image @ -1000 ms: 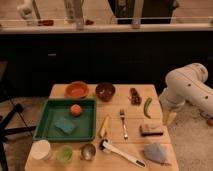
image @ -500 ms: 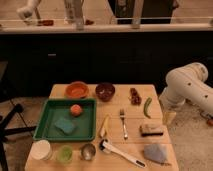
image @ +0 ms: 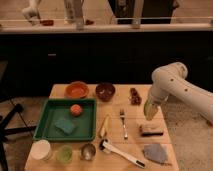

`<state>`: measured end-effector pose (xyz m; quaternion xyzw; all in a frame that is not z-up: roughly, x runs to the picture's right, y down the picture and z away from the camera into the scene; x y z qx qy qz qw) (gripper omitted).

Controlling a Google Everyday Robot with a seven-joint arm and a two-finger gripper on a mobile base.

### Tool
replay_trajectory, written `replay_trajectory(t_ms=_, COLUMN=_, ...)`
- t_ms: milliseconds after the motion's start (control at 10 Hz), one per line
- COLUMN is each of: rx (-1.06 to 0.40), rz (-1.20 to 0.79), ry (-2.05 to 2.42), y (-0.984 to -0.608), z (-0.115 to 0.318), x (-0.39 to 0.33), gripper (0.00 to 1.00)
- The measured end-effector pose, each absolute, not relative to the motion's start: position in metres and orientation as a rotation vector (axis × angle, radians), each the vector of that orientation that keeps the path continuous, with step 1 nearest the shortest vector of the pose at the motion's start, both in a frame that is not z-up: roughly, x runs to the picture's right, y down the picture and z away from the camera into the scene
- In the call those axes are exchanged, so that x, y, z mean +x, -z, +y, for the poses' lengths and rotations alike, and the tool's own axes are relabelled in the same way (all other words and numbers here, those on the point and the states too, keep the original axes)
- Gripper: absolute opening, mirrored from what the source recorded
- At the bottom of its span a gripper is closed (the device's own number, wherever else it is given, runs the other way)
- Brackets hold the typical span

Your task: Place fork in red bowl

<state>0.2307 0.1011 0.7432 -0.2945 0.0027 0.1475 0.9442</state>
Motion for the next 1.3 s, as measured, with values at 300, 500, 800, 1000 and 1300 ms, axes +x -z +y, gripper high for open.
replay_trajectory(t_ms=300, rx=-0.568, rz=-0.036, ry=-0.465, y=-0.749, z=0.101, x=0.211, gripper=0.80)
replay_trajectory(t_ms=500, rx=-0.569, rz=-0.049, ry=-0.463, y=-0.750, z=0.101, x=0.201, gripper=0.80)
replay_trajectory(t_ms=800, rx=-0.569, rz=-0.049, ry=-0.464, y=-0.750, z=0.101, x=0.202, gripper=0.80)
replay_trajectory(t_ms=1000, rx=-0.553, rz=-0.058, ry=-0.480, y=-0.751, z=0.098, x=0.201, gripper=0.80)
replay_trajectory(t_ms=1300, rx=-0.521, rz=-0.083, ry=-0.553, y=-0.769, z=0.107, x=0.186, gripper=0.80)
